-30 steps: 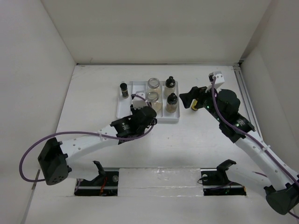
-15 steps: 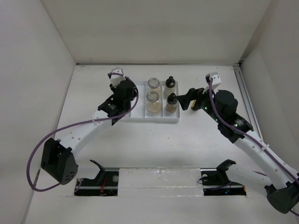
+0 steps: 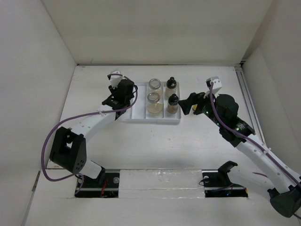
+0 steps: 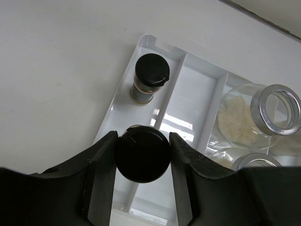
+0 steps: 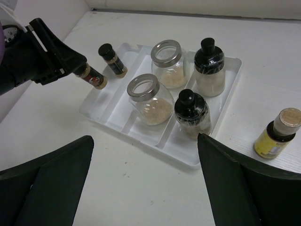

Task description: Organize the condiment bottles

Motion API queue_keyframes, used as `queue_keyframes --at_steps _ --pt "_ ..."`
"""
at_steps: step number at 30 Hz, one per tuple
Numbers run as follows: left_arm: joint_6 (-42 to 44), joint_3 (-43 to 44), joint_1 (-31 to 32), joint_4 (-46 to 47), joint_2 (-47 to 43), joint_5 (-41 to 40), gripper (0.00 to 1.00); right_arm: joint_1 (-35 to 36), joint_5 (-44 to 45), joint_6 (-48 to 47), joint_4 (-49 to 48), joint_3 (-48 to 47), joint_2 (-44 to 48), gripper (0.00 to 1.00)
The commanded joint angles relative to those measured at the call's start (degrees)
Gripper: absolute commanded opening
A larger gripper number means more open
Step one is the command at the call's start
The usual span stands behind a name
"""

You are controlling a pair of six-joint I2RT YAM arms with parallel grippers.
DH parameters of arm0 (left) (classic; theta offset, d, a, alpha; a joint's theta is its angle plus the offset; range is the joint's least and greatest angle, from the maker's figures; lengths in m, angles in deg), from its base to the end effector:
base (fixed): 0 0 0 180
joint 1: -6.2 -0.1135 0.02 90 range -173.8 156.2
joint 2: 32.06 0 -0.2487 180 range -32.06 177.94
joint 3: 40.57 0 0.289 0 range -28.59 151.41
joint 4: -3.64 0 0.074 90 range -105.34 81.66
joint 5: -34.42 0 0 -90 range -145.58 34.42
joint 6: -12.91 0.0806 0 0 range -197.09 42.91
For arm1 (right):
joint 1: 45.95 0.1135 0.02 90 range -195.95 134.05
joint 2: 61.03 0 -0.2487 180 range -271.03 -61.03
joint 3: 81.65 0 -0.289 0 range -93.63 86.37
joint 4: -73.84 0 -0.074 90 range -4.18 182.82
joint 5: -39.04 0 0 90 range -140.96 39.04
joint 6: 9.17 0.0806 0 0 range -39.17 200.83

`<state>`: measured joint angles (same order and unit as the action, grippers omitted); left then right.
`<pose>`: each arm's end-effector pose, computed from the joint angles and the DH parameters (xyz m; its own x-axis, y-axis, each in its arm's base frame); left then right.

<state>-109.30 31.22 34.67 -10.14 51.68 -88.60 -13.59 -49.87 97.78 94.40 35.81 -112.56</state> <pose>0.3753 -0.1536 0.2394 -0.3059 -0.3425 -0.8883 -0.2304 0.9320 -0.2800 0.2554 0.1600 0.3378 -0.2854 0.1642 -0.9442 -0.4559 0.8434 0.2845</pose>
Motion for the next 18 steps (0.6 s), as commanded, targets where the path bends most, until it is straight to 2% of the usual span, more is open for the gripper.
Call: queue_keyframes --at_steps 1,13,17,18 --pt "-0.66 -0.66 -1.04 3.12 0.19 -1.0 0.29 0.6 0.76 0.54 -1.55 0.12 1.25 0.97" --pt "-1.81 -4.44 -1.05 5.41 4.67 -1.0 0.29 0.6 1.29 1.07 -1.55 0.64 1.25 0.97" --pt "-1.81 -4.97 -1.05 6.02 5.2 -1.0 0.33 0.6 1.29 1.07 -1.55 0.64 1.25 0.97" --pt "-1.81 -4.97 -1.05 6.02 5.2 -1.0 0.38 0.6 1.29 1.07 -1.55 0.64 1.25 0.97"
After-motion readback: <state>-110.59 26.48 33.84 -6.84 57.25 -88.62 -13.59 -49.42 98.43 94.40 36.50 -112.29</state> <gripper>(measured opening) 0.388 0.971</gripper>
